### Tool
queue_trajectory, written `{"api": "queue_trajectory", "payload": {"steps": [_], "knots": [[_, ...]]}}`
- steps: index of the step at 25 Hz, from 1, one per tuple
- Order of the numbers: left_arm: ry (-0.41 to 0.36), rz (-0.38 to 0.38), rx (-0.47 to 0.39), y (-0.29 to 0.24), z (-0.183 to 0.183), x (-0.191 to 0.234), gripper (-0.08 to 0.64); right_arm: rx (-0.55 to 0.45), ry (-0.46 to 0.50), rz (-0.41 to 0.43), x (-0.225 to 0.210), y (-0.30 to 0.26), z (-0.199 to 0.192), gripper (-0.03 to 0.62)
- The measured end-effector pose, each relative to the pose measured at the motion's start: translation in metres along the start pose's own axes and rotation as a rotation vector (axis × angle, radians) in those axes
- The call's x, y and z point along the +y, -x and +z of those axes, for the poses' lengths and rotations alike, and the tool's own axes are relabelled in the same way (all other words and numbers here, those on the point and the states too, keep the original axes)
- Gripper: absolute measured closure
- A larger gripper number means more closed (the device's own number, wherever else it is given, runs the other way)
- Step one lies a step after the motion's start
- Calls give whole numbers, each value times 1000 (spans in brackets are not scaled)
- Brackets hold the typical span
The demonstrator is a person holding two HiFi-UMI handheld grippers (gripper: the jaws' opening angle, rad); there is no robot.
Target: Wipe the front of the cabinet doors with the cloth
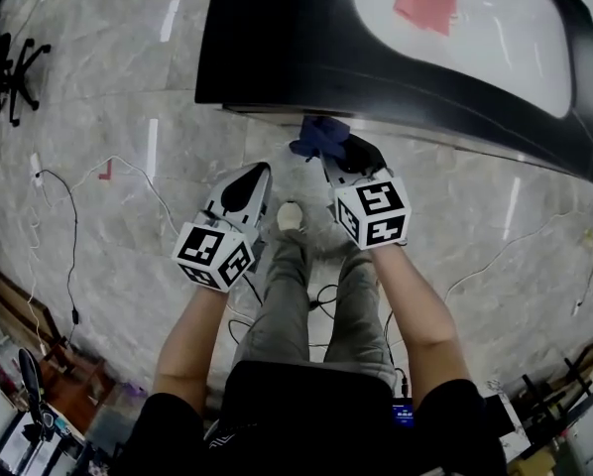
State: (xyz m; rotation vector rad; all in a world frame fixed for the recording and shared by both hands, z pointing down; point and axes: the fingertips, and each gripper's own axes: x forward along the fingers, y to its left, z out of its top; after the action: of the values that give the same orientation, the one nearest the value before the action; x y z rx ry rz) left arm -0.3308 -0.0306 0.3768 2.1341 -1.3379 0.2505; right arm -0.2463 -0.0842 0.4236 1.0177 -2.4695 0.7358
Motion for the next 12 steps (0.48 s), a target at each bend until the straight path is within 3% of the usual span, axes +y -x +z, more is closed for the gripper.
{"api": "queue_trajectory", "payload": {"steps": [12], "knots": [[-37,-104,20,-71,-6,-99,551,-29,-19,-89,-94,77,-10,522]]}}
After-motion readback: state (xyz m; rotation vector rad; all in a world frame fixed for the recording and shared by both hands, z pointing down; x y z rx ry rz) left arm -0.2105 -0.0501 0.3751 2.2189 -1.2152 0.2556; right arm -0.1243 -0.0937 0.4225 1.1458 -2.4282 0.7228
